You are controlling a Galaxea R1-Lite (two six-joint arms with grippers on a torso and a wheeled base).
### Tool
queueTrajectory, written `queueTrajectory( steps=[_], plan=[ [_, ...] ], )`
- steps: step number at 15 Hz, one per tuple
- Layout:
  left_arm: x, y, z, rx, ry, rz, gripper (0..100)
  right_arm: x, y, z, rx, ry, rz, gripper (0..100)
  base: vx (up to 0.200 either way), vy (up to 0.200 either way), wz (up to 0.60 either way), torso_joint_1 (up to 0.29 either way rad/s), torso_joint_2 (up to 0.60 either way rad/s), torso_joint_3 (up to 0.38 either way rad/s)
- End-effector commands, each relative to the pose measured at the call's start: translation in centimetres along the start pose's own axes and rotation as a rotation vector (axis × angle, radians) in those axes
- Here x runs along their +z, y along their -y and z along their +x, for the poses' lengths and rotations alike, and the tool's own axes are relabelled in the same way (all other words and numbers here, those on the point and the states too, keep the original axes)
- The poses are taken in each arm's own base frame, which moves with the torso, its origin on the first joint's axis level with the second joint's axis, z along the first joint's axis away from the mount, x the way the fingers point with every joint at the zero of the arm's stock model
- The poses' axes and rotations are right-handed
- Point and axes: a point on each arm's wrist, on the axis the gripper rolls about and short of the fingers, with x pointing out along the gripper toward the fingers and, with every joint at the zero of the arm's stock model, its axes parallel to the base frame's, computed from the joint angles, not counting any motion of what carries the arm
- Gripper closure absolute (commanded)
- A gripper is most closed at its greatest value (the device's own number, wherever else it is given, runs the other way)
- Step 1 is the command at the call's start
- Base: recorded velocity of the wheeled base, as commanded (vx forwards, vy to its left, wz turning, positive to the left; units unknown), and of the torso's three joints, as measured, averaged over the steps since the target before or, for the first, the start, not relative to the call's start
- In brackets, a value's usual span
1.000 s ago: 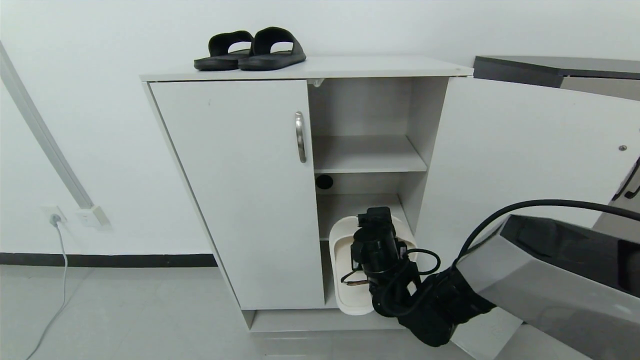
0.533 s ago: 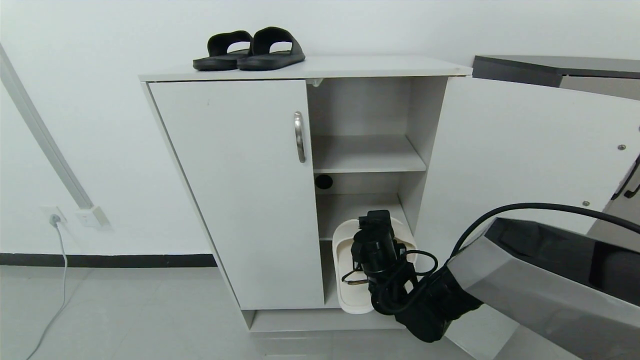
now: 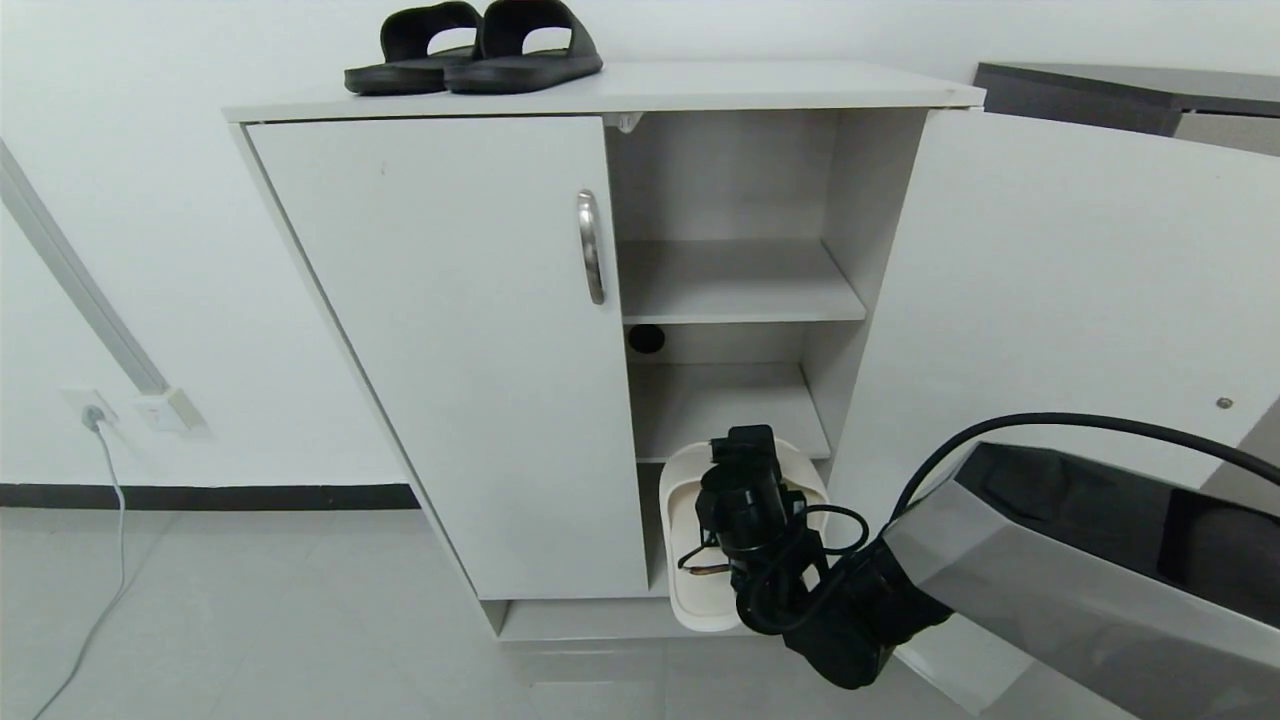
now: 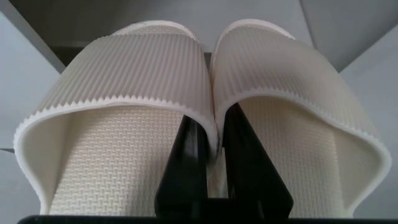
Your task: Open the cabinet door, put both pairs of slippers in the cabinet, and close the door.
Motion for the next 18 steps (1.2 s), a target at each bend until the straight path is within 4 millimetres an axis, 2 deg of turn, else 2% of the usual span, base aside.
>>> queueTrajectory(
  steps=[1,5,9,18],
  plan=[
    [0.0,0.0,0.0,-0.001,-0.001,0.000,100,0.0,0.1,0.1,-0.003,0.000,0.002,100,0.000,0.000,0.00,-0.002,0.00,-0.188],
    [0.0,0.0,0.0,0.001,-0.001,0.001,100,0.3,0.1,0.1,-0.012,0.013,0.009,100,0.000,0.000,0.00,0.004,0.00,-0.178],
    [0.0,0.0,0.0,0.001,-0.001,0.001,100,1.7,0.4,-0.4,0.009,0.180,0.028,100,0.000,0.000,0.00,0.001,0.00,-0.016],
    [0.0,0.0,0.0,0.001,0.001,0.000,100,0.1,1.0,0.7,-0.008,0.158,0.014,100,0.000,0.000,0.00,0.000,0.00,0.000]
  ],
)
